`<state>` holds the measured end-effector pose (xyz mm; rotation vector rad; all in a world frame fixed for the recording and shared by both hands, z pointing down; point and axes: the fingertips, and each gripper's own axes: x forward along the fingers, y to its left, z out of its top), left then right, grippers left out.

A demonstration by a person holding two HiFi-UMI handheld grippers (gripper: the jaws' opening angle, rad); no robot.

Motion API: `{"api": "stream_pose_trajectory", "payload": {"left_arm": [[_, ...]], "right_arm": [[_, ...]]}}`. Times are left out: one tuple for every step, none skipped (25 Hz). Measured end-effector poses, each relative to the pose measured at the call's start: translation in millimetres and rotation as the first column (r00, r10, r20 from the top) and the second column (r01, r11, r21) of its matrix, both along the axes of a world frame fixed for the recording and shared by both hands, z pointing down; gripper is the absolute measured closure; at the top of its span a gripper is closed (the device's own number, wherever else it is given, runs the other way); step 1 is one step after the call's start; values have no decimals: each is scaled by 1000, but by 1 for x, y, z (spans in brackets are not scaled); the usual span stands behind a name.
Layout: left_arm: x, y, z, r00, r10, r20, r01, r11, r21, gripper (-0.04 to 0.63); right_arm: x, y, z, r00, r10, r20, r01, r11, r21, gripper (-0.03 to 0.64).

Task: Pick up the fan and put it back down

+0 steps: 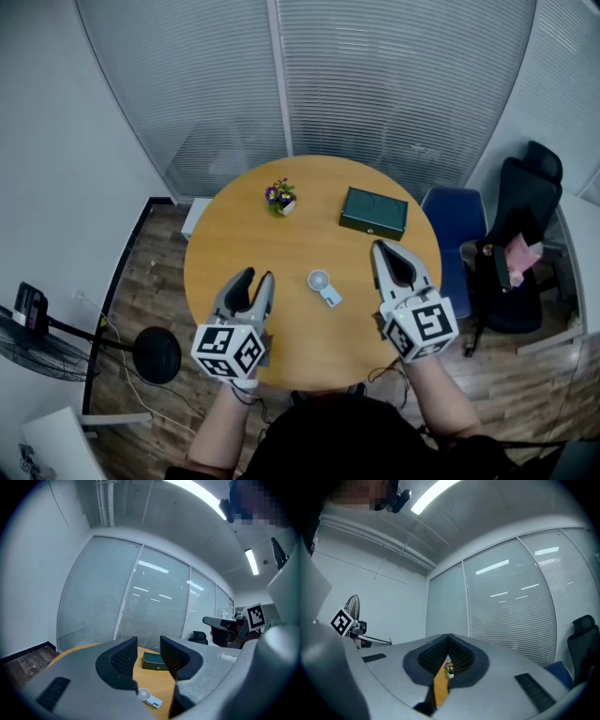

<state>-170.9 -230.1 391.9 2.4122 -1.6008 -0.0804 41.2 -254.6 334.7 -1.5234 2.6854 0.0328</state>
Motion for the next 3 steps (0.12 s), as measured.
{"api": "stream_pose_trajectory", "payload": {"left_arm": [[-1,0,0,1000,0,0,0,1000,0,446],[-2,-1,1,1000,0,0,0,1000,0,446],[-3,-1,1,1000,0,-1,0,1000,0,446]], "right_arm": [[-1,0,1,1000,0,0,0,1000,-1,612],[-2,0,1,1000,0,1,0,1000,-3,612],[-3,-1,2,1000,1,1,-1,1000,-4,612]]}}
